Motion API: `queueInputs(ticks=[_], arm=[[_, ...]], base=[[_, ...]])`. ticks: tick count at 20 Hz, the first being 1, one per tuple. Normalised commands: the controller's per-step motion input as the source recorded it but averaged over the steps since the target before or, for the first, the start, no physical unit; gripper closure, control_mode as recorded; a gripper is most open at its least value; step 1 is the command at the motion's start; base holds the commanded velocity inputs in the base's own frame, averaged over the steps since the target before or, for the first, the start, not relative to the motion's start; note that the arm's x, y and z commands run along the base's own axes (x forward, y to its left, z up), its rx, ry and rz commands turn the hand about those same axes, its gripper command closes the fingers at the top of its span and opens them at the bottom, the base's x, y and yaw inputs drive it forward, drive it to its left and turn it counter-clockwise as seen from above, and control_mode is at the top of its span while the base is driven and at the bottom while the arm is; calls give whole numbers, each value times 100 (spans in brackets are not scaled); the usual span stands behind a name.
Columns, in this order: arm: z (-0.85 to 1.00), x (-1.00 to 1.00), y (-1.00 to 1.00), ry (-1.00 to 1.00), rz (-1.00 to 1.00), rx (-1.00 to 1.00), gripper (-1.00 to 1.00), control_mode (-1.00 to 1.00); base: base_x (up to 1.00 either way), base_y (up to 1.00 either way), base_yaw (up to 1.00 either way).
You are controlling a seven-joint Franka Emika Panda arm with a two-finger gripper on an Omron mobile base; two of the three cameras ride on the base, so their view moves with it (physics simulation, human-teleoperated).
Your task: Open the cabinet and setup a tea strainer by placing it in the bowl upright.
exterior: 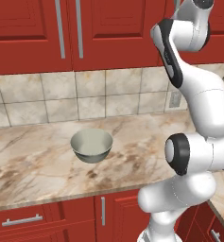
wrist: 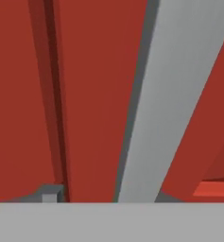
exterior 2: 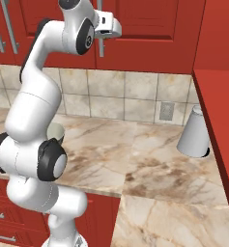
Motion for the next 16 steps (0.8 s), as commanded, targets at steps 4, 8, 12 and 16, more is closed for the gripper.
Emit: queueInputs(ticks=[4, 8, 12, 16], arm=[[0, 1, -2, 0, 0, 0, 100, -100], [0, -5, -37, 0, 1, 3, 100, -100], [0, -50, -39, 0, 0, 1, 100, -100], [0, -77, -60, 3, -1, 4, 100, -100]], base=[[0, 0, 0], [0, 0, 0], [0, 0, 0], [0, 0, 0]])
